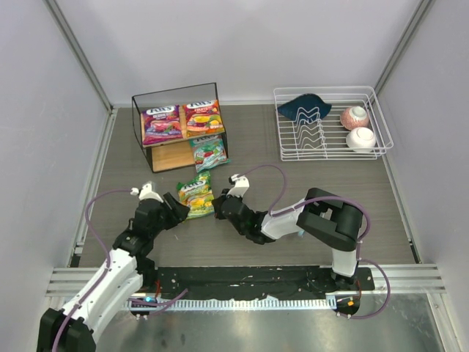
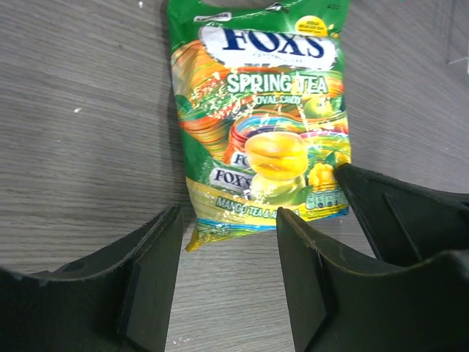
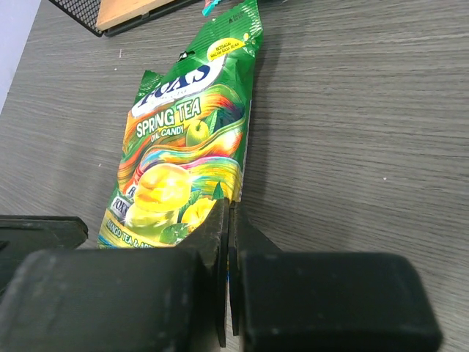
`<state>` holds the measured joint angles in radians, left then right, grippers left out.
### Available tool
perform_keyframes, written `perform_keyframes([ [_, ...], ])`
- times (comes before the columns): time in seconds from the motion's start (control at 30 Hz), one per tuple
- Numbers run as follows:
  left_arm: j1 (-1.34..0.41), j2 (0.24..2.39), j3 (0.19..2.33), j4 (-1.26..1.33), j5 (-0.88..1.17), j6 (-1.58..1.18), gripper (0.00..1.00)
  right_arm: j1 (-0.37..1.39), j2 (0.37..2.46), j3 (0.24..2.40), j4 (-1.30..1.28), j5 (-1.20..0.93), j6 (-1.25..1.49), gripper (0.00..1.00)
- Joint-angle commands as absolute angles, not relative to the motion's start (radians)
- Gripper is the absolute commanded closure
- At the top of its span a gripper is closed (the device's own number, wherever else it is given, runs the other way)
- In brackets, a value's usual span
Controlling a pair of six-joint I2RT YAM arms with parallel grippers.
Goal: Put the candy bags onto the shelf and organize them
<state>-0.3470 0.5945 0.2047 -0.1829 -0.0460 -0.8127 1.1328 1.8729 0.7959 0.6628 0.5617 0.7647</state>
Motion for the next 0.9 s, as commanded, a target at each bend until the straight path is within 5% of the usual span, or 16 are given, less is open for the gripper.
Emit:
perform_keyframes([
  [0.0,-0.350,0.633,0.212,-0.149,-0.089,-0.838,0.43,1.134,1.862,0.812,0.696,0.607,0.787,0.99],
  [0.4,-0.353,0.773,0.212,-0.026,-0.092,-0.851,0.46,1.134,1.862,0.795,0.721,0.583,0.785,0.99],
  [0.7,-0.353,0.755,0.187,-0.005,-0.078,-0.851,0.83,1.132,1.868,0.773,0.739,0.581,0.804,0.99],
  [0.87,-0.353,0.752,0.181,-0.005,-0.064,-0.850,0.95,1.132,1.878,0.776,0.742,0.575,0.810,0.99],
])
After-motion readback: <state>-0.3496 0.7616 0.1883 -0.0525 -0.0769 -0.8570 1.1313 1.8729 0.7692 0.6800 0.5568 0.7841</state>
